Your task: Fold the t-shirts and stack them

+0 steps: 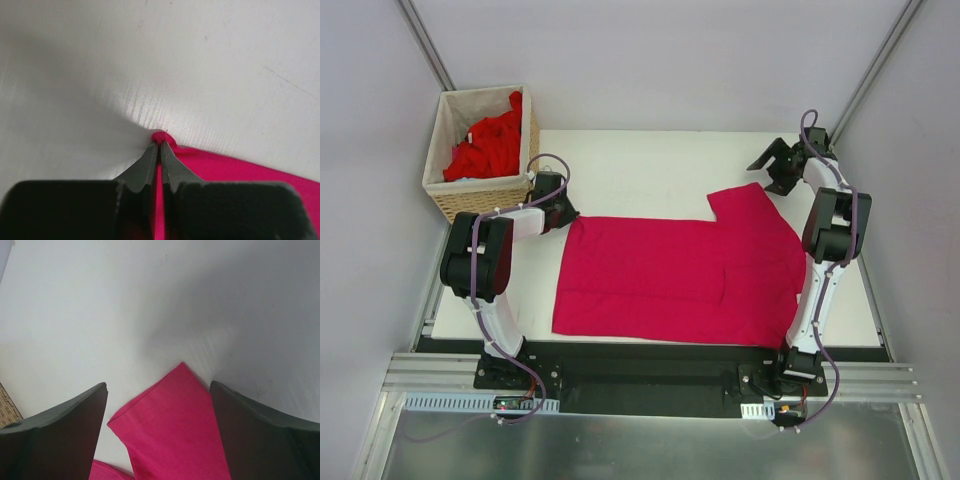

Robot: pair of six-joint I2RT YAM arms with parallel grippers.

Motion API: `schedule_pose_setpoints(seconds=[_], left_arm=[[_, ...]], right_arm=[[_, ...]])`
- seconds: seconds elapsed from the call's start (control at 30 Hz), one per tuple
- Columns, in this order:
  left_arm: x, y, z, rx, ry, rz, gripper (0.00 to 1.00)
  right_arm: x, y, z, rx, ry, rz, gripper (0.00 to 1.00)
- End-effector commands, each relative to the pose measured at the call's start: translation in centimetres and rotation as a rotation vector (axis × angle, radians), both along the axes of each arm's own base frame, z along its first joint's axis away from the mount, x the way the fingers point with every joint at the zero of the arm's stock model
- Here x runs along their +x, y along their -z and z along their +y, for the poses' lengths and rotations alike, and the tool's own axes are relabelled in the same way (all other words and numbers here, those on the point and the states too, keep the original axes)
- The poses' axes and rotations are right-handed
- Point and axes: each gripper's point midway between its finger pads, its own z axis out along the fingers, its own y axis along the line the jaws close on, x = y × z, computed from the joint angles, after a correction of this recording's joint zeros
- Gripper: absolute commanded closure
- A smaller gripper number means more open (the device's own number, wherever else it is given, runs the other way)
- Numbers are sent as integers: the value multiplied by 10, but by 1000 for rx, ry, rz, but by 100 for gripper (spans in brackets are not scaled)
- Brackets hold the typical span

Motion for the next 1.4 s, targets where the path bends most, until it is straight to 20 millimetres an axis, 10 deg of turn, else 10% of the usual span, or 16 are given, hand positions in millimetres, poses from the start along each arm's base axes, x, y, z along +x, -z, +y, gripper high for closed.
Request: schedule_pose_setpoints(seconds=[0.0,1.03,1.2,1.37], left_arm=[[-4,-5,-1,16,0,24,100],[-7,-4,5,14,-14,31,100],[-8,-8,6,18,-14,22,100],[-4,-16,6,22,3,-9,100]], right_arm=[[5,0,4,32,4,-3,14],[-19,28,3,31,35,103,78],[-18,22,4,29,22,91,99],[-18,-4,8,-7,-5,38,100]])
